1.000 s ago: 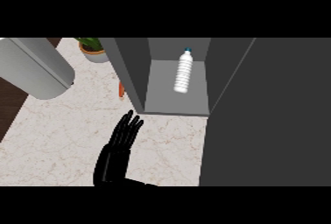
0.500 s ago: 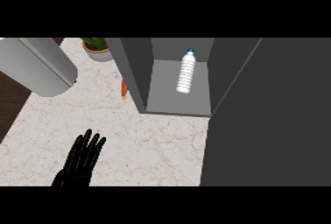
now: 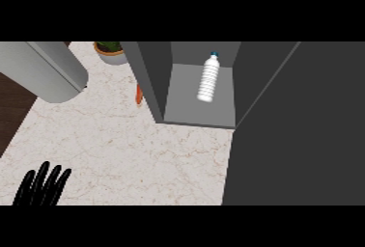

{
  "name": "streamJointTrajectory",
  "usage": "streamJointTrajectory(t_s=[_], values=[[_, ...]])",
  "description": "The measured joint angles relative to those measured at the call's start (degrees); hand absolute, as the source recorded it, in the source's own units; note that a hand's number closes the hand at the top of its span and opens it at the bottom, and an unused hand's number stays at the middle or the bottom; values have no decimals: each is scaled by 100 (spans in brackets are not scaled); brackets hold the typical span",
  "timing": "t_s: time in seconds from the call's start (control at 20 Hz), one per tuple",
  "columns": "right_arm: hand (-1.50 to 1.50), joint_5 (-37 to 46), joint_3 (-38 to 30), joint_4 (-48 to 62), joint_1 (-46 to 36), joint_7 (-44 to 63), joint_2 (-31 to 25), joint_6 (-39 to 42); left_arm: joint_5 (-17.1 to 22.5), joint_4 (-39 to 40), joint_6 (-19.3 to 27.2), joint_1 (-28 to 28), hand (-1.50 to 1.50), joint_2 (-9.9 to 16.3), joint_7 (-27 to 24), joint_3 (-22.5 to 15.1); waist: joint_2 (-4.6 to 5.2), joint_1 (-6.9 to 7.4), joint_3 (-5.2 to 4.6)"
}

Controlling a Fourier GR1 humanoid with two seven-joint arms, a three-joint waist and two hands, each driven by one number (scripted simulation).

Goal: Pick up the bottled water, place it into the cabinet and close the cabinet

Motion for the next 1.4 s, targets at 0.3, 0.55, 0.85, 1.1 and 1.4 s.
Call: streamJointTrajectory(t_s=[0.3,0.55,0.85,1.1,1.4], values=[[150,-44,-49,16,-989,495,20,-79,137,-12,-472,221,-150,393,-121,243,61,175,-10],[150,-89,-78,49,-1825,884,-12,-2,216,28,-730,293,-150,584,-190,397,91,331,-36],[150,-203,-2,122,-2469,1311,54,104,251,76,-926,339,-150,791,-209,555,132,476,-53],[150,-339,54,166,-2768,1637,164,221,319,53,-1011,315,-150,893,-165,657,173,513,-58],[150,-636,-14,314,-2864,1836,354,310,422,31,-1093,262,-150,1004,-110,805,239,569,-57]])
